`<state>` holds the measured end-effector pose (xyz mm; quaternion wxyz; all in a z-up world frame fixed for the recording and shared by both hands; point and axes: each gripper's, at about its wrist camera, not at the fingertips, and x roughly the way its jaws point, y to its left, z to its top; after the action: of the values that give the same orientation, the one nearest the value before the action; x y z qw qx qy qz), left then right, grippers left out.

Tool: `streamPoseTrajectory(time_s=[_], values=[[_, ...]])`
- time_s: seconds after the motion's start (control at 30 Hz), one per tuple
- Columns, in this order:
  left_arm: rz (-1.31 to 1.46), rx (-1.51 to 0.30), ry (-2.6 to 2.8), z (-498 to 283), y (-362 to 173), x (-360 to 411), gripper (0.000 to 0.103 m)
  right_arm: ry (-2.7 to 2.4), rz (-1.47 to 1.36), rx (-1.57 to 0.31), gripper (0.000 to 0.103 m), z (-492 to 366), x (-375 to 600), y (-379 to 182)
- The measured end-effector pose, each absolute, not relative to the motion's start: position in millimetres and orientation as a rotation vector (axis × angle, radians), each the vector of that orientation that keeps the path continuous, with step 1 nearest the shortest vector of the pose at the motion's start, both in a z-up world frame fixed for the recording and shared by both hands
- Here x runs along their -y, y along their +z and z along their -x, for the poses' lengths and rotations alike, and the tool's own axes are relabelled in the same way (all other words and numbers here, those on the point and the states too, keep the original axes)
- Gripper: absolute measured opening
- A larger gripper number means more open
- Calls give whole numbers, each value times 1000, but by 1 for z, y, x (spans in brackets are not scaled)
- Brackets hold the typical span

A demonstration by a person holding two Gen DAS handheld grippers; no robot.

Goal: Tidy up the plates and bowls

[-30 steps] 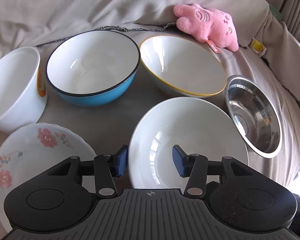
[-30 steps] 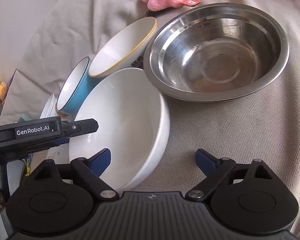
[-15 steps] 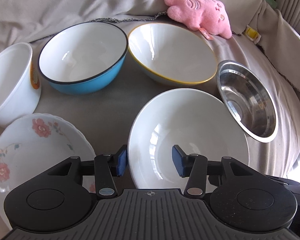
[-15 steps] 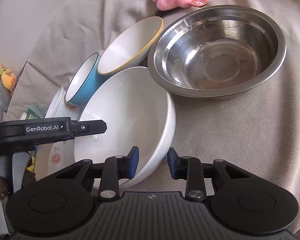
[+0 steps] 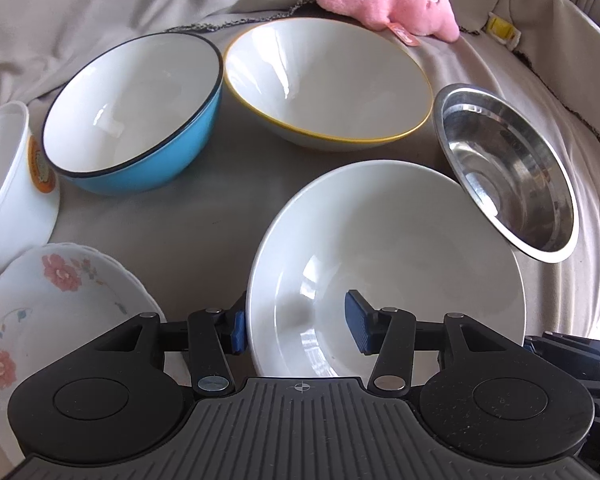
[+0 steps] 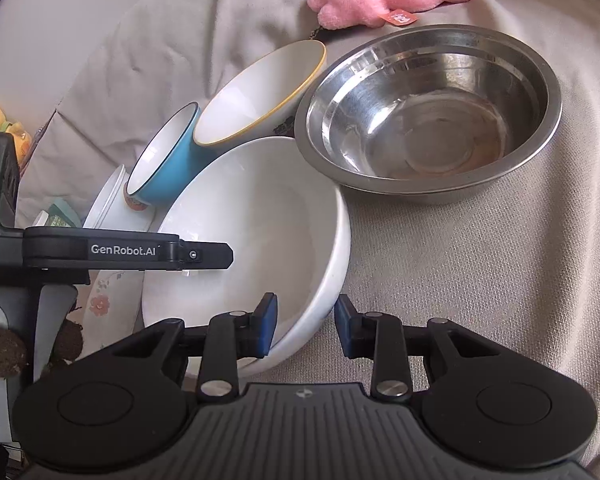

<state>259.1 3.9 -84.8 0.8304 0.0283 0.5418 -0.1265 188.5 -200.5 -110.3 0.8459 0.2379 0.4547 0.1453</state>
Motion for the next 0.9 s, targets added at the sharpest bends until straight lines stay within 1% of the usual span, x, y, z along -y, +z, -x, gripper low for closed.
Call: streamPoseTrajectory(time_s=[0.4,0.53,0.63,0.9], values=[[-28,-1194,-307,-248,-90,-1,52,253,-441,-918,26,-184,209,-99],[-31,-1208,-293,-250,-92,1,52,254,-431,-908,26,-182,211,-96],[-37,-1232,-296,-252,-98,0,49,263,-439,-928,26,-183,210,-101],[-20,-1250,-309,-255,-100,-2,49,281,-462,-935,26,-183,211,-106]])
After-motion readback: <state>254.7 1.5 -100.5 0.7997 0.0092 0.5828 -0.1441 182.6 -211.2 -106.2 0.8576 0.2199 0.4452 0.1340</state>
